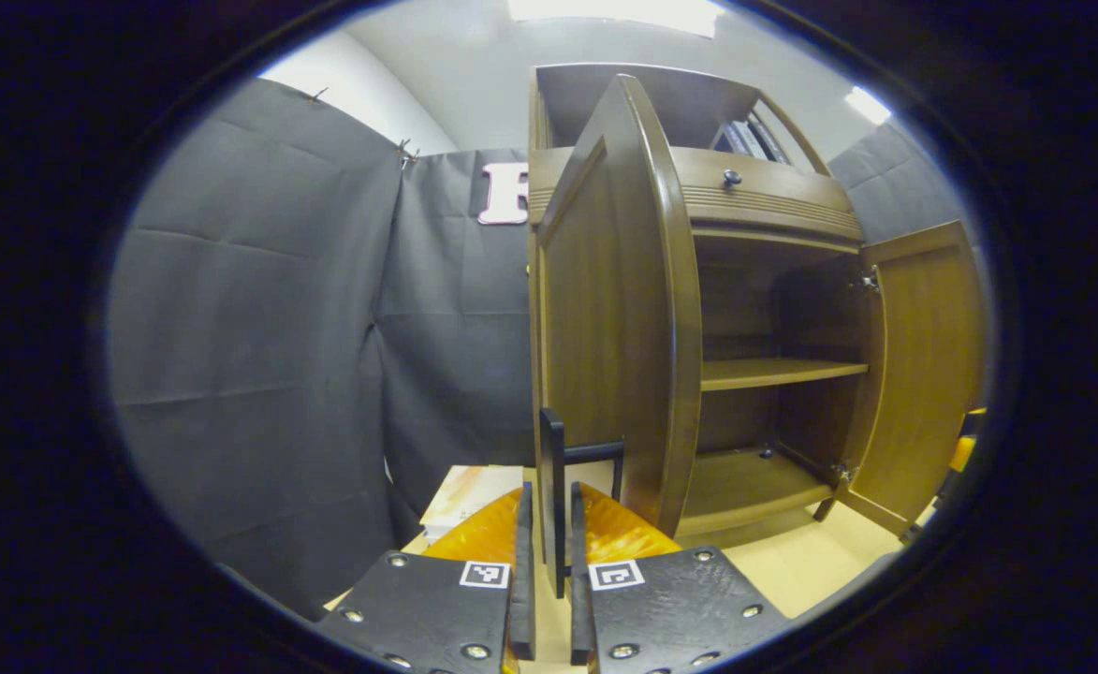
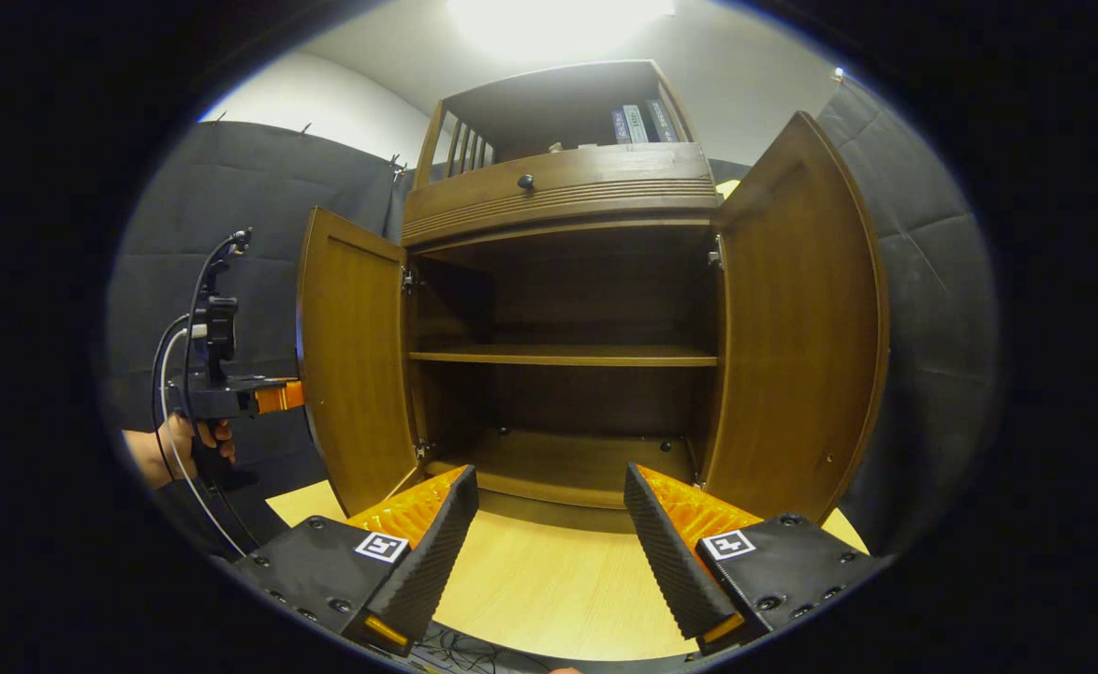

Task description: Open the right door of the double-door shoe cabinet with the right hand, and open the left door with the left hand.

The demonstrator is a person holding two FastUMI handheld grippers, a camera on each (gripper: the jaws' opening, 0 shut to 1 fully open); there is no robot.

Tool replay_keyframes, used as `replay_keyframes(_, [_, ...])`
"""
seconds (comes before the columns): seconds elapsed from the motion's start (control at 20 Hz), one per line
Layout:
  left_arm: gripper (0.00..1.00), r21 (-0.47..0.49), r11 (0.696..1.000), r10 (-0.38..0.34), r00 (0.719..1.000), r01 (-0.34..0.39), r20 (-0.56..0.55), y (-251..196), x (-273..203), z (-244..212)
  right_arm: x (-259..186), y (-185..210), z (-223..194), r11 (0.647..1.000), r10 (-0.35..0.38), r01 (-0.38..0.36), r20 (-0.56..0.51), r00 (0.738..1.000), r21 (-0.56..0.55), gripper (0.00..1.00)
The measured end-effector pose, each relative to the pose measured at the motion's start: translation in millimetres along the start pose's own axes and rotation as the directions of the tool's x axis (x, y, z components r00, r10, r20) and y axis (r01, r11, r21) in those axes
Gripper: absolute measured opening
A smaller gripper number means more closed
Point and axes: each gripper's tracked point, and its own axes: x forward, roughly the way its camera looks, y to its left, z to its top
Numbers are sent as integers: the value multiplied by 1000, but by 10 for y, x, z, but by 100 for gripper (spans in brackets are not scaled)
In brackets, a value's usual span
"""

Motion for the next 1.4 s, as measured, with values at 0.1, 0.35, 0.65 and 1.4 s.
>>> replay_keyframes(0.1, [17, -10, 1000, 0, 1000, 0, 4, 101, -5, -13, 45, 44, -21, 1000, 7, -7, -3, 1000, 3, 98])
replay_keyframes(0.35, [16, -11, 1000, 18, 1000, -18, 10, 411, -45, -56, 226, 151, -31, 1000, 7, -7, -10, 1000, 0, 98])
replay_keyframes(0.65, [17, -4, 1000, -12, 1000, 12, 9, 506, -96, -49, 326, 17, 81, 998, -70, 70, 23, 997, 1, 98])
replay_keyframes(1.4, [17, 3, 999, -41, 997, 41, 67, 57, -1227, 310, -573, -340, 273, 986, -164, 165, 63, 985, -16, 98])
